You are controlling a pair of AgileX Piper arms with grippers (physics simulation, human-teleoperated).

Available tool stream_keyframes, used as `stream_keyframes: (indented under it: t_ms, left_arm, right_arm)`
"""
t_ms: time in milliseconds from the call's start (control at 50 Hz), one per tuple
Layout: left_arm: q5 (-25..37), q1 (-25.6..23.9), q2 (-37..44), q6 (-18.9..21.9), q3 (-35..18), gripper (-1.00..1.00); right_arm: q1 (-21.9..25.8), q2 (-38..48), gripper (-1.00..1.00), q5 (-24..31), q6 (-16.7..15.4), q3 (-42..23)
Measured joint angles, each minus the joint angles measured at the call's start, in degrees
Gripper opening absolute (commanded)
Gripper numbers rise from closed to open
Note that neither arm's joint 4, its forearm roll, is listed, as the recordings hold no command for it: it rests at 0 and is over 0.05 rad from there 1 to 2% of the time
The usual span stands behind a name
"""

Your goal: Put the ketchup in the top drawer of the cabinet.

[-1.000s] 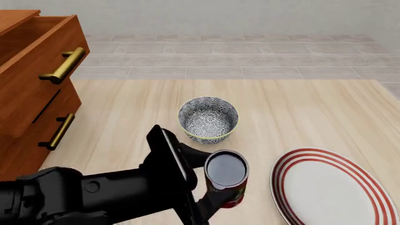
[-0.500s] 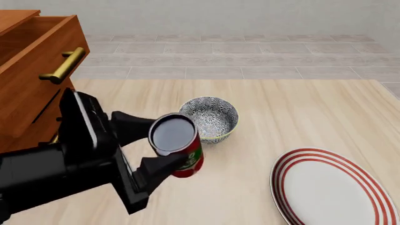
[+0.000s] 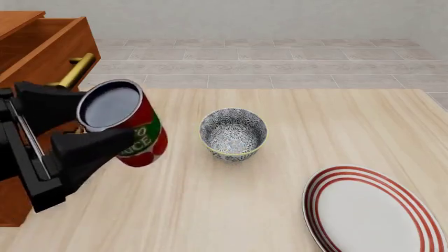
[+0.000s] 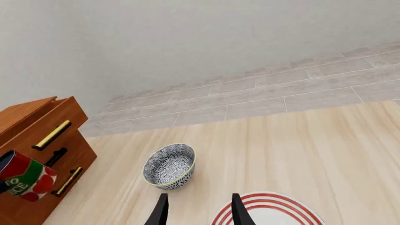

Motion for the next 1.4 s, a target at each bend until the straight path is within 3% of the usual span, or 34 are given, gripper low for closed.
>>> stream_keyframes:
  t_ms: [540, 760, 1140, 1400]
  left_arm:
    - [24.67, 14.99, -1.22, -3.38, -22.93, -1.00]
    - [32.43, 22.06, 3.06, -1.75, -34.71, -1.00]
    - [36.79, 32.08, 8.81, -1.90, -42.00, -1.00]
    - [38.59, 38.10, 11.07, 0.09, -45.77, -1.00]
  right_arm:
    - [0.00, 0.00, 1.00, 0.00, 0.00, 0.00]
    - [0.00, 0.00, 1.00, 0.00, 0.00, 0.00]
    - [0.00, 0.00, 1.00, 0.00, 0.00, 0.00]
    - [0.00, 0.00, 1.00, 0.00, 0.00, 0.00]
